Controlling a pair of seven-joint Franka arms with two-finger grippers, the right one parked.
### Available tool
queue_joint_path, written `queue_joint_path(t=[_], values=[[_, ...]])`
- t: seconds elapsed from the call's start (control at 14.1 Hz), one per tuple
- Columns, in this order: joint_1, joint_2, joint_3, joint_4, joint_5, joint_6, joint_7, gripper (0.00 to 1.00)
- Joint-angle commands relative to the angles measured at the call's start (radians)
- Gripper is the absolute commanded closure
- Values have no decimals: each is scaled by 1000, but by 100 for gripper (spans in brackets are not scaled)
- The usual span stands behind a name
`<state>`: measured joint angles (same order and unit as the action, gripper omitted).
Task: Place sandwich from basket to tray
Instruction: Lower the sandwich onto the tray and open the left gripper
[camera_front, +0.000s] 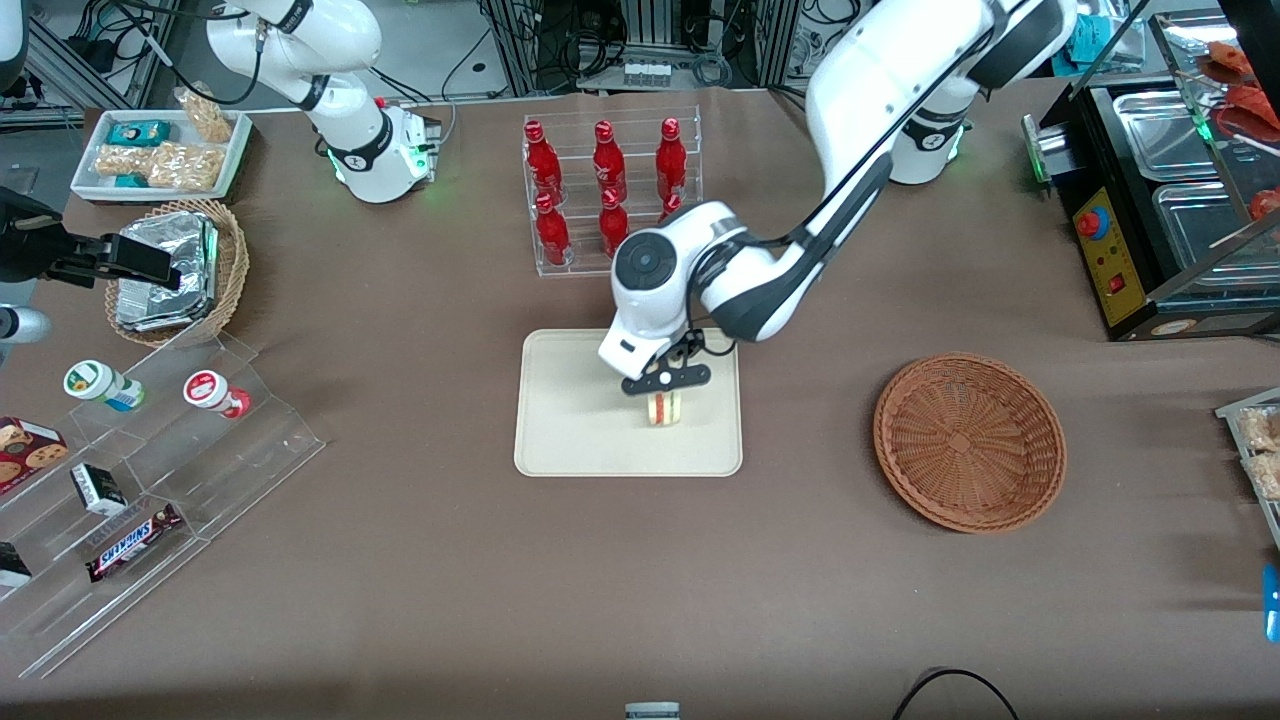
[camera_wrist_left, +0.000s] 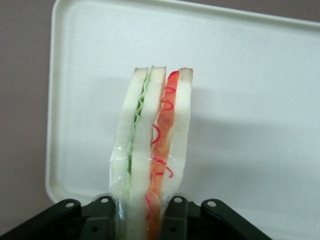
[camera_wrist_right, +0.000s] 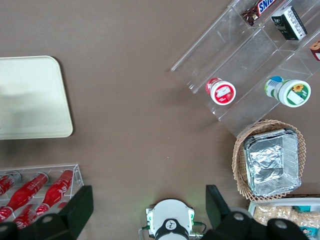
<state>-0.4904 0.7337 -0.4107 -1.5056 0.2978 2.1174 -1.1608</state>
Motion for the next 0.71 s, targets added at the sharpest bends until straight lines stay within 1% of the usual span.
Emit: queue_joint_path(t=[0.0,0.07,0.21,0.28,0.35,0.43,0.5,0.57,0.64], values=[[-43,78,12,106,37,22,-94,69],[-48,88,12,108,46,38,-99,69],[-48,102,13,108,63,59,-108,64],[-50,111,13,108,64,67,-117,64],[-53,116,13,110,64,69,-122,61],[-54,119,13,110,66,75,-122,49],[-54,122,13,110,70,75,-120,36],[-54,124,13,108,90,75,-122,29],[-54,125,13,108,99,75,-122,27]])
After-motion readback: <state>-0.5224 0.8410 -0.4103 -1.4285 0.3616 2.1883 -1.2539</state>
